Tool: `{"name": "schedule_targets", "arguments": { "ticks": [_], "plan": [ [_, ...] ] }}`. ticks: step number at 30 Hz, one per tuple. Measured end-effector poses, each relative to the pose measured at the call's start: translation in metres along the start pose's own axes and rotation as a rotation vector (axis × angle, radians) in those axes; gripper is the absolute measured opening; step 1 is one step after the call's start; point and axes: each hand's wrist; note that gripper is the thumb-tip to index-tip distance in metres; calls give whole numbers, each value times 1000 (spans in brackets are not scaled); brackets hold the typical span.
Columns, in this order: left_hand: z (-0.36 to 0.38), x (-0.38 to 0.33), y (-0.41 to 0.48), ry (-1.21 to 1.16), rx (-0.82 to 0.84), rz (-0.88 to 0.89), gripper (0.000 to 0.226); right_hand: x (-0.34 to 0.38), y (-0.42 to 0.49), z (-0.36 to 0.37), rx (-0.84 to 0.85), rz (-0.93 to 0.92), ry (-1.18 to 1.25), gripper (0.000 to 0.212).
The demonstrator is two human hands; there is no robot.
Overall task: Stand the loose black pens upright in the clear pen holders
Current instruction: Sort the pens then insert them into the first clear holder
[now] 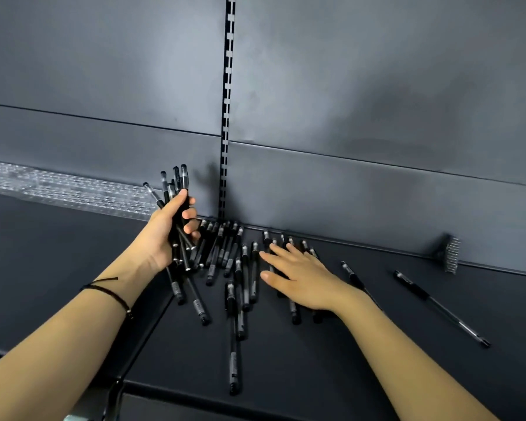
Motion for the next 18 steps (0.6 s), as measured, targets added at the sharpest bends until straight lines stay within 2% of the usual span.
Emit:
{"name": "schedule_targets", "arguments": {
  "ticks": [3,6,10,13,18],
  "plan": [
    [-5,-4,-3,-85,44,-8,27,-2,-1,0,-31,-28,-2,57],
    [-11,-9,-2,-105,64,-1,31,11,0,2,-74,-162,53,55],
    [-17,-12,2,-126,58,-10,31,32,3,8,-16,-300,3,58],
    [-21,-15,1,-97,65,-52,31,36,9,12,16,-282,-96,61],
    [-29,-33,1,-40,99,-126,29,26,12,10,19,-218,-34,59]
  ]
}}
Point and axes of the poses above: each hand's wrist, its own y-axis towards the middle knuckle, its own z-axis out of the palm, x = y × z, and after that the axes turned 14 degrees about -z, right-handed
